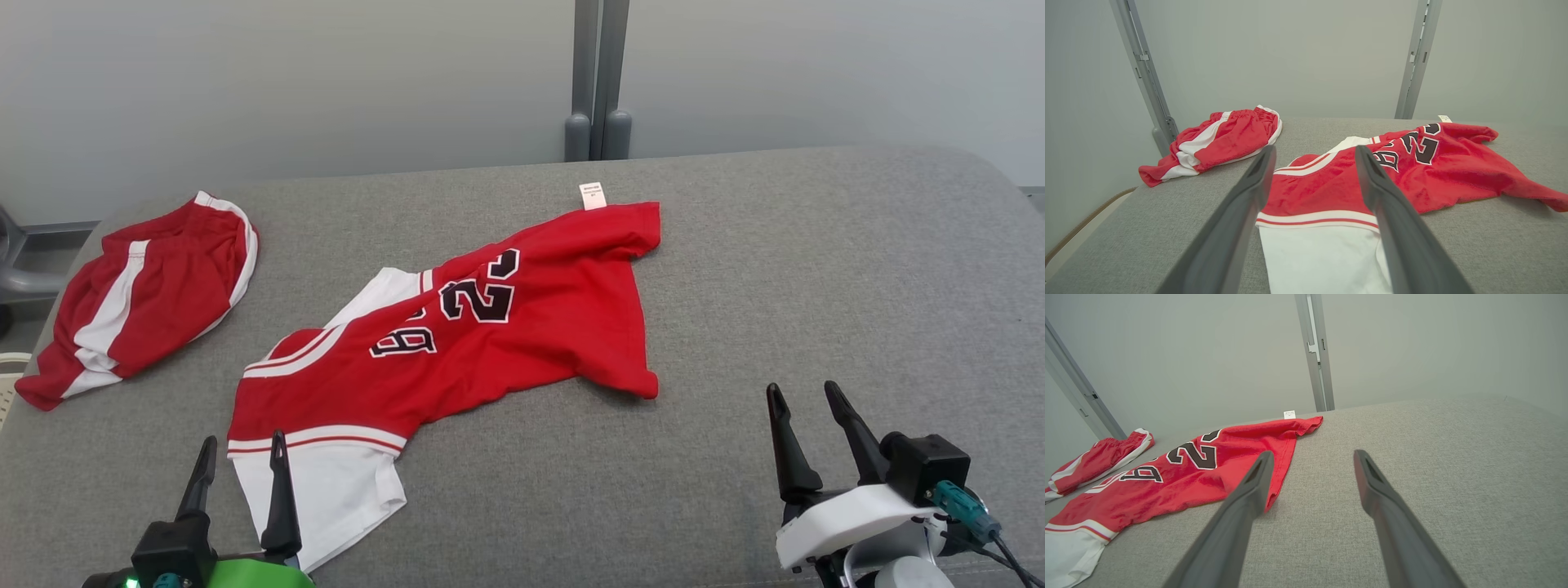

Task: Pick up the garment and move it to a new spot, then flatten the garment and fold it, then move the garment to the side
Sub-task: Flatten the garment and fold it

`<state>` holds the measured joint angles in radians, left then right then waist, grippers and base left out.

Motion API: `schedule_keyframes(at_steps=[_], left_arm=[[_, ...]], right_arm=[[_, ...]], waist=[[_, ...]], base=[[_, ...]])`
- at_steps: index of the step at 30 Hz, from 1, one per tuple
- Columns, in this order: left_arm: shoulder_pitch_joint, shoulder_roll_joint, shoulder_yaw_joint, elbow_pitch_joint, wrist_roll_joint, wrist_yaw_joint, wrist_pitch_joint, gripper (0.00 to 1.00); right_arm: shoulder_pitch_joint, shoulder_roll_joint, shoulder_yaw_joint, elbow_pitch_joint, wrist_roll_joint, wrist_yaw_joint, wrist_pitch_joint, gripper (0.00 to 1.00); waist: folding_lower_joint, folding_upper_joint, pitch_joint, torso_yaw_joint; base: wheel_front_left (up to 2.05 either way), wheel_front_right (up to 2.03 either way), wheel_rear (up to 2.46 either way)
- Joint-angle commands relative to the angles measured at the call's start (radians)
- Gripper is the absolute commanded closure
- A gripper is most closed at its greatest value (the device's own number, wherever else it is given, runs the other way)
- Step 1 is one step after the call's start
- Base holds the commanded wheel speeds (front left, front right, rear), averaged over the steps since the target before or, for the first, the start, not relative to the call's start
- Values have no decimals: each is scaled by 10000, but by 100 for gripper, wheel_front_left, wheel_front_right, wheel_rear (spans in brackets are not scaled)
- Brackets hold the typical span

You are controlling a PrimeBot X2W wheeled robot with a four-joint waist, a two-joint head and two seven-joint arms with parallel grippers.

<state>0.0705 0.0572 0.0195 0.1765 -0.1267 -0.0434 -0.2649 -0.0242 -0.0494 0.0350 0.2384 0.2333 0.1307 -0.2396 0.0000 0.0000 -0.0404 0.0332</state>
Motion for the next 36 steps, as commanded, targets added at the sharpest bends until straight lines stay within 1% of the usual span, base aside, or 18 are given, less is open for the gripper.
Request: schedule_keyframes(at_steps=[1, 11, 17, 21, 28, 36], left_arm=[[-56, 31, 20, 2, 77, 37, 0, 0], [-78, 8, -10, 30, 49, 78, 0, 0], [-151, 51, 41, 262, -60, -42, 0, 0], [-125, 36, -54, 834, -347, -206, 47, 0], [-306, 2, -208, 2338, -750, -347, 85, 0], [-805, -27, -436, 3969, -1127, -522, 15, 0]], right_arm=[[-26, -21, -10, 21, 5, 0, -73, 0], [-36, -21, -40, -13, -24, 0, -61, 0], [-63, -21, 143, 116, 71, 0, 108, 0], [-356, -24, 458, 397, 32, 0, 320, 0], [-1165, -22, 1012, 1527, 67, 0, 390, 0], [-2422, -30, 1508, 3586, 51, -1, 131, 0]], waist=[[0, 0, 0, -3], [0, 0, 19, 31], [0, 0, 43, 202], [0, 0, 92, 316], [0, 0, 282, 550], [0, 0, 657, 800]], base=[[0, 0, 0], [0, 0, 0], [0, 0, 0], [0, 0, 0], [0, 0, 0], [0, 0, 0]])
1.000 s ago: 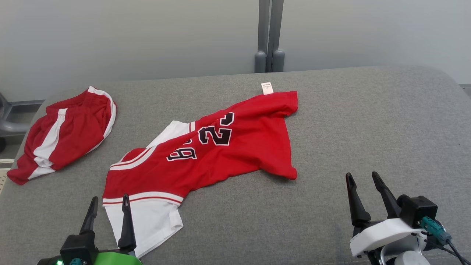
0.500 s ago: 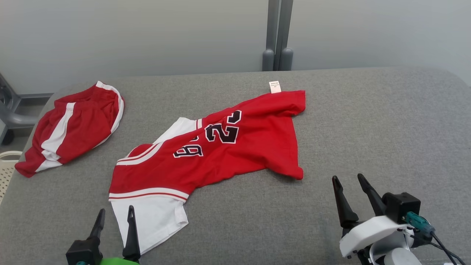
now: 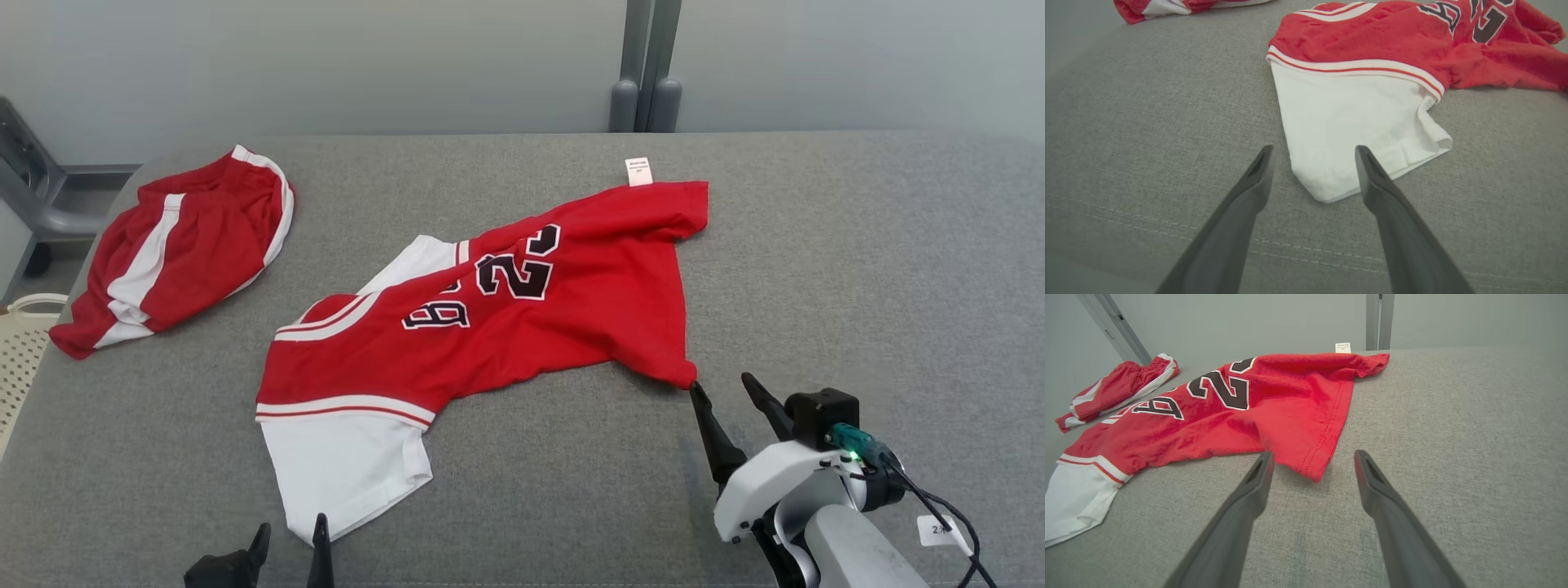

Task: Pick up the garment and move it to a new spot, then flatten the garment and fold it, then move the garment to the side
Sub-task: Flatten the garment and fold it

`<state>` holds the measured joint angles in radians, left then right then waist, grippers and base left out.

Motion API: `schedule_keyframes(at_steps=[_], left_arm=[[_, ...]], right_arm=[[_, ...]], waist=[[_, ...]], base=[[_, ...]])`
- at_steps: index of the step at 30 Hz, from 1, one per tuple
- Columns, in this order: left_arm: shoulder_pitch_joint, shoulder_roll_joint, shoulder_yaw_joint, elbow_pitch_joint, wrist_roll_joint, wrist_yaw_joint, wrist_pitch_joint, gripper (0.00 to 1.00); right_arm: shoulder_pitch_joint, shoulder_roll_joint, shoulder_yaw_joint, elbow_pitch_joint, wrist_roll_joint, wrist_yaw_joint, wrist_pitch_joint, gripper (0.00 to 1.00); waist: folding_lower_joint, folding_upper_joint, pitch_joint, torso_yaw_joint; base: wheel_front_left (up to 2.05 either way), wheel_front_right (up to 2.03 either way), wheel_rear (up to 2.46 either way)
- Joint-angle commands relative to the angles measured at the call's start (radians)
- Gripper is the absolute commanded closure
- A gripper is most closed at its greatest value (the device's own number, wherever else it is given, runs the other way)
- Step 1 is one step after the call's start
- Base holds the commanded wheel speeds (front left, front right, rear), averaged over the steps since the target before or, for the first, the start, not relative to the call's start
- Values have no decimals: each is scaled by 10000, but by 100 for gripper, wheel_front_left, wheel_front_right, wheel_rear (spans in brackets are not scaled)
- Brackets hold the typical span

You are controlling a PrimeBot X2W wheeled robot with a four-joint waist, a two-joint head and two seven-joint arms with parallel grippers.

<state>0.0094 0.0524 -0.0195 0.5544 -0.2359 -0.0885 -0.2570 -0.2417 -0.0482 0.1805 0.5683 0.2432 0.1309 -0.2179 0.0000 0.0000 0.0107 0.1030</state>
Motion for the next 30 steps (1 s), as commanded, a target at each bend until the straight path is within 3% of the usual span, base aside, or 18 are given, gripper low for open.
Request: schedule_keyframes(at_steps=[1, 15, 20, 21, 22, 23, 24, 25, 30], left_arm=[[-302, 19, -65, 359, -112, -78, -76, 0], [-1380, -6, -426, 1803, -505, -243, -78, 0], [-1697, -9, -920, 2253, -775, -312, -75, 0], [-1761, -6, -1011, 2332, -866, -323, -74, 0], [-1791, -10, -1091, 2408, -939, -316, -74, 0], [-1830, -10, -1173, 2472, -1021, -325, -74, 56], [-1880, -10, -1247, 2510, -1089, -334, -73, 90], [-1916, -17, -1317, 2542, -1122, -342, -73, 100], [-2070, -7, -1417, 2518, -1201, -338, -74, 100]], right_arm=[[-410, -40, 104, 534, -44, -3, -131, 0], [-2284, -35, 898, 3530, 491, -3, -452, 0], [-2673, -40, 1169, 3995, 837, -3, -474, 0], [-2703, -42, 1180, 4002, 865, -3, -470, 40], [-2706, -42, 1178, 3991, 893, -3, -472, 69], [-2706, -40, 1187, 3962, 907, -3, -473, 99], [-2700, -38, 1193, 3916, 906, -3, -474, 100], [-2685, -40, 1184, 3893, 882, -3, -473, 100], [-2643, -40, 1176, 3835, 813, -3, -475, 100]], waist=[[0, 0, 192, 126], [0, 0, 812, 349], [0, 0, 927, 484], [0, 0, 935, 507], [0, 0, 939, 527], [0, 0, 943, 545], [0, 0, 950, 559], [0, 0, 954, 569], [0, 0, 982, 561]], base=[[0, 0, 0], [0, 0, 0], [0, 0, 0], [0, 0, 0], [0, 0, 0], [0, 0, 0], [0, 0, 0], [0, 0, 0], [0, 0, 0]])
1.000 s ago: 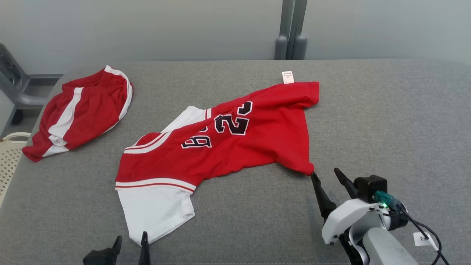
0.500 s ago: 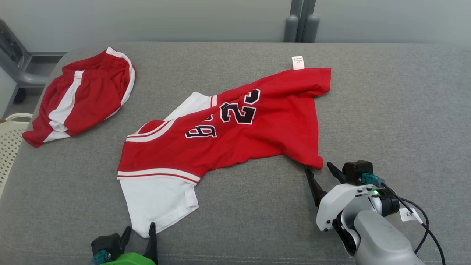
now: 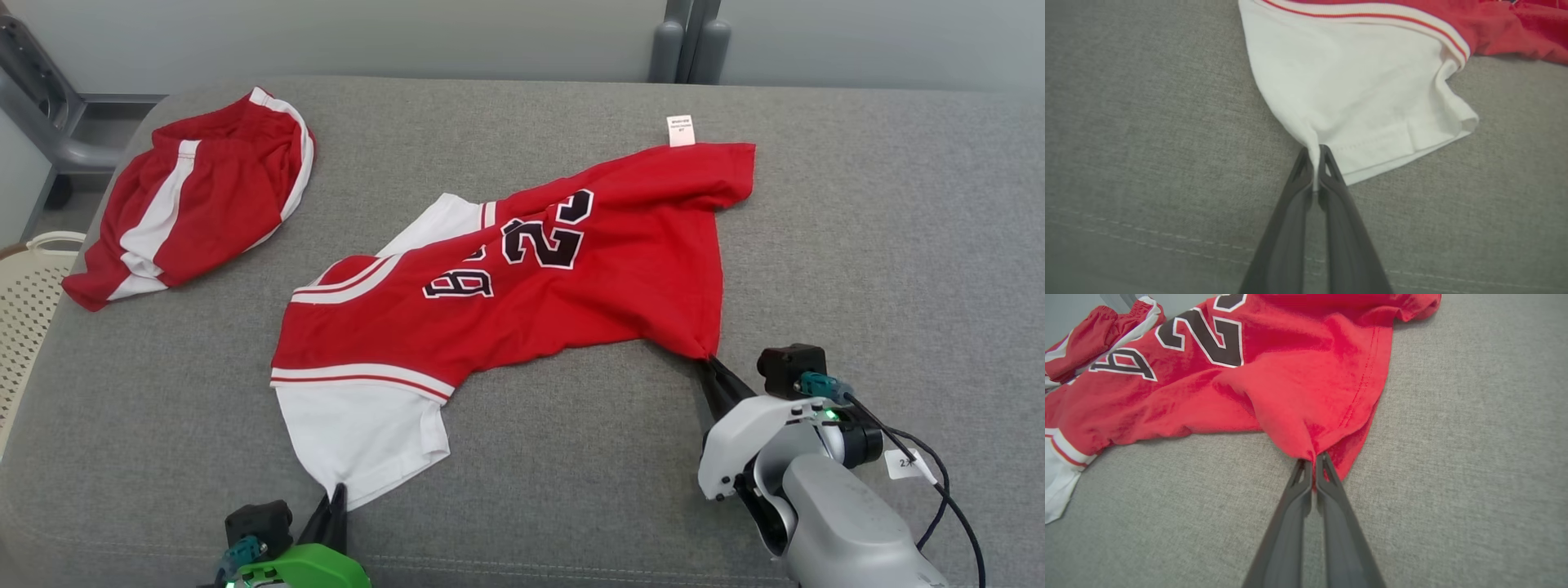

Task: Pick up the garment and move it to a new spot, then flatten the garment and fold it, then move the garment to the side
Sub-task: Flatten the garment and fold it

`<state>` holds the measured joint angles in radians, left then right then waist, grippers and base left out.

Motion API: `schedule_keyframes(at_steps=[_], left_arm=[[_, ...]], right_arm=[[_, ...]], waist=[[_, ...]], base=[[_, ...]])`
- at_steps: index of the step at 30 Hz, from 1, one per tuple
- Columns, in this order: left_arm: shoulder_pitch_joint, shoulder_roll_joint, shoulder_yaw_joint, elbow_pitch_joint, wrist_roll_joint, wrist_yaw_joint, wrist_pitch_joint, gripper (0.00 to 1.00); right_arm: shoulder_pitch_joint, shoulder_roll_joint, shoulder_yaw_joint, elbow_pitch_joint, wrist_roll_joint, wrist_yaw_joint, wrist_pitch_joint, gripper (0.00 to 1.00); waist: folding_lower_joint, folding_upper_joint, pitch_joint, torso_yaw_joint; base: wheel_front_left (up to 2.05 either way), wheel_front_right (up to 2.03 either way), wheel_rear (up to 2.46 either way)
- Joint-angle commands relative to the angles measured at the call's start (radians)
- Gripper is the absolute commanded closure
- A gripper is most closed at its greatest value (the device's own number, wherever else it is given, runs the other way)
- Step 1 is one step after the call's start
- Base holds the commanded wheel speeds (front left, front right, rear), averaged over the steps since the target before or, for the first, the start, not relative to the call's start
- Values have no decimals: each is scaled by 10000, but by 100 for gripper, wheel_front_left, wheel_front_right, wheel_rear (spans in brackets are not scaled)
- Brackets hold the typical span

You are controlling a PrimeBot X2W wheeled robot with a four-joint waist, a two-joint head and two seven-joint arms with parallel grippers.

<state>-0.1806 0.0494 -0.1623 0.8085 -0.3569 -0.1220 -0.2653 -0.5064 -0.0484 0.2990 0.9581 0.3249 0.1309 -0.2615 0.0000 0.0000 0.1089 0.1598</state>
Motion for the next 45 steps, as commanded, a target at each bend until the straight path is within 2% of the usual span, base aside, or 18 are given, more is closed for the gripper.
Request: schedule_keyframes(at_steps=[1, 4, 11, 16, 19, 21, 22, 26, 34, 38, 41, 45], left_arm=[[-188, 21, 41, -103, 81, 35, 7, 100], [-86, 20, 214, -530, 283, 66, 6, 100], [191, 276, 755, -2875, 1036, 92, 4, 100], [-473, 774, 587, -4122, 1572, 20, 4, 100], [-974, 1043, 388, -4346, 1657, -11, 16, 100], [-1706, 1422, 152, -4508, 1787, -44, 147, 100], [-2602, 1664, -124, -4656, 1652, -81, 384, 100], [-4723, 2589, -983, -4755, 1300, -73, 958, 100], [-9439, 4041, -2769, -4147, -242, -75, 1952, 100], [-11666, 4308, -3418, -3383, -1214, -76, 2393, 100], [-13131, 4298, -3503, -2599, -1866, -76, 2447, 100], [-14528, 4445, -3978, -1760, -1947, -72, 2581, 100]], right_arm=[[10, -37, -16, -133, -3, -3, -40, 100], [88, -40, -66, -393, -38, -3, -40, 100], [395, -49, -433, -1440, 7, -3, -40, 100], [-39, -235, -95, -1946, 633, -3, -40, 100], [-442, -345, 172, -2118, 1042, -1, 64, 100], [-989, -586, 440, -2272, 1397, -3, 265, 100], [-1691, -731, 673, -2446, 1779, -1, 522, 100], [-3401, -917, 947, -2577, 2655, -1, 1168, 100], [-7528, -1045, 778, -1640, 3914, -1, 2300, 100], [-9621, -966, 285, -669, 4191, -1, 2513, 100], [-10986, -877, 27, 249, 4069, -1, 2432, 100], [-12392, -657, -262, 1455, 3803, -1, 2060, 100]], waist=[[0, 0, -1, -17], [0, 0, -36, -54], [0, 0, -258, -187], [0, 0, -217, -438], [0, 0, -105, -555], [0, 0, 77, -697], [0, 0, 341, -850], [0, 0, 1047, -1193], [0, 0, 2922, -1665], [0, 0, 3777, -1746], [0, 0, 4105, -1831], [0, 0, 4224, -2063]], base=[[0, 0, 0], [0, 0, 0], [0, 0, 0], [0, 0, 0], [0, 0, 0], [0, 0, 0], [0, 0, 0], [0, 0, 0], [0, 0, 0], [0, 0, 0], [0, 0, 0], [0, 0, 0]])
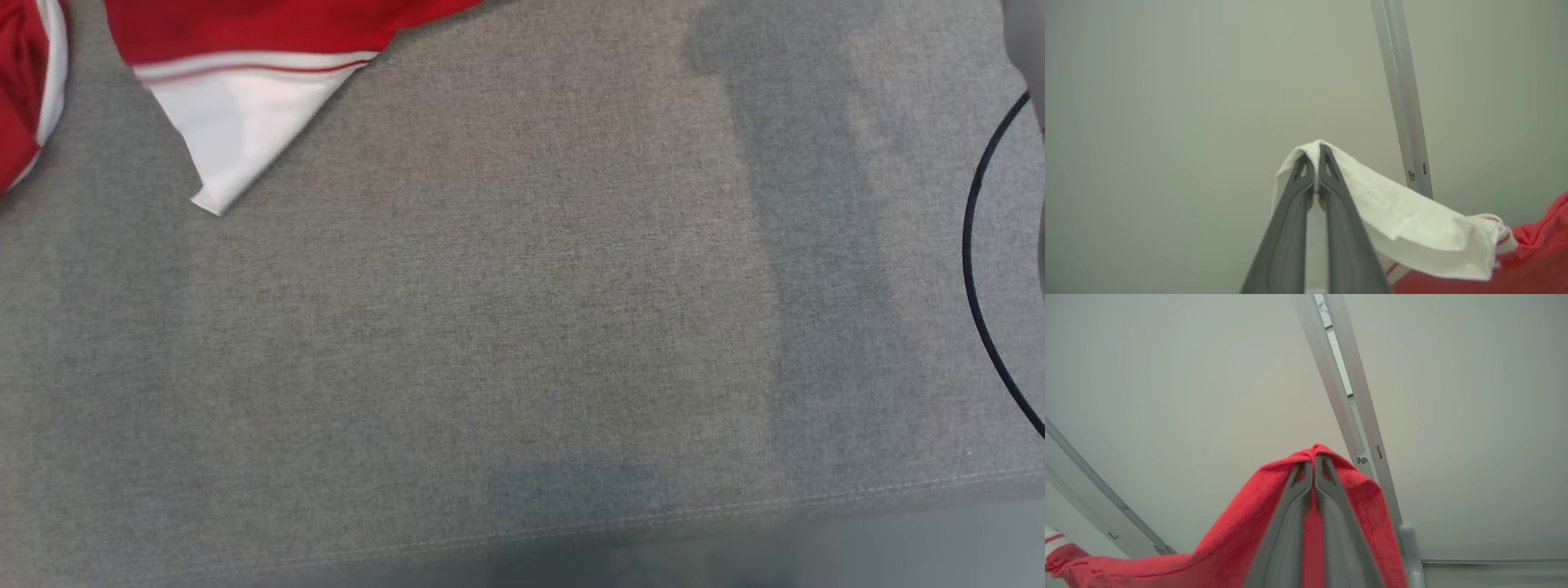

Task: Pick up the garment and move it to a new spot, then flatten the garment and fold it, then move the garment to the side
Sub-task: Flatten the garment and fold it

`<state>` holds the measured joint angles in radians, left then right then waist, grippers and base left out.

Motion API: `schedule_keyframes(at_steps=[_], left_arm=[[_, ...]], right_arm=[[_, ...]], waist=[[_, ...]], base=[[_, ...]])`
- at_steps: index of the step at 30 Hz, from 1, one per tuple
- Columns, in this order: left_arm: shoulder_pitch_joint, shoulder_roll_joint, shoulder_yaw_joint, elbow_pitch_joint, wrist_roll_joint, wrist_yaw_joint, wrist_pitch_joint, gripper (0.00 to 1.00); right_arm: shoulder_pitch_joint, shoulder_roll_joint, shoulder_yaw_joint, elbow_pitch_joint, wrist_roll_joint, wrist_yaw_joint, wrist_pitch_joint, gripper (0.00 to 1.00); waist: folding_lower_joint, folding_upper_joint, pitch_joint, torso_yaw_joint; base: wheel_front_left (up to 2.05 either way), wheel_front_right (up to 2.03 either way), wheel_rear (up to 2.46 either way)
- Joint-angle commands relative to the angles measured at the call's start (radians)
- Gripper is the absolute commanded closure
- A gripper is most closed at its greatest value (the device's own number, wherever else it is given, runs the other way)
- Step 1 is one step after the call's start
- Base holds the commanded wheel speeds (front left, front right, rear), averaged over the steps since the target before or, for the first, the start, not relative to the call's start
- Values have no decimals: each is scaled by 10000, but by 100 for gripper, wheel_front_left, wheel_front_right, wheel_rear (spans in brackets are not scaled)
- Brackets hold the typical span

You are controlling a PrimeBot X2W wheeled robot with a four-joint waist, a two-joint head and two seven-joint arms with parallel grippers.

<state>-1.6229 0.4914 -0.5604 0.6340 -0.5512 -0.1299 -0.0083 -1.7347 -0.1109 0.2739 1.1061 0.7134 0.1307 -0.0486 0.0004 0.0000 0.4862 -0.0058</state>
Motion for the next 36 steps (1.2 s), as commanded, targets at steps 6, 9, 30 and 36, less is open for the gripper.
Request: schedule_keyframes(at_steps=[6, 9, 30, 36], left_arm=[[-1930, 33, -494, 1082, 215, 12, 75, 100], [-2776, -195, -417, 1505, 153, 39, -5, 100], [-1701, -549, -90, 2130, -553, 112, -2246, 100], [-36, -404, 333, 1596, -953, 217, -2541, 100]], right_arm=[[-1898, 76, -196, 1426, -896, 2, -796, 100], [-2491, 138, -334, 1699, -1207, 0, -1016, 100], [-1445, 430, 581, 786, -1006, 0, -1506, 100], [149, 130, 1158, -53, -199, 0, -1695, 100]], waist=[[-4, 0, 474, -690], [-4, 0, 553, -815], [-4, 0, 1315, -828], [-4, 0, 831, -737]], base=[[0, 0, 0], [0, 0, 0], [0, 0, 0], [0, 0, 0]])
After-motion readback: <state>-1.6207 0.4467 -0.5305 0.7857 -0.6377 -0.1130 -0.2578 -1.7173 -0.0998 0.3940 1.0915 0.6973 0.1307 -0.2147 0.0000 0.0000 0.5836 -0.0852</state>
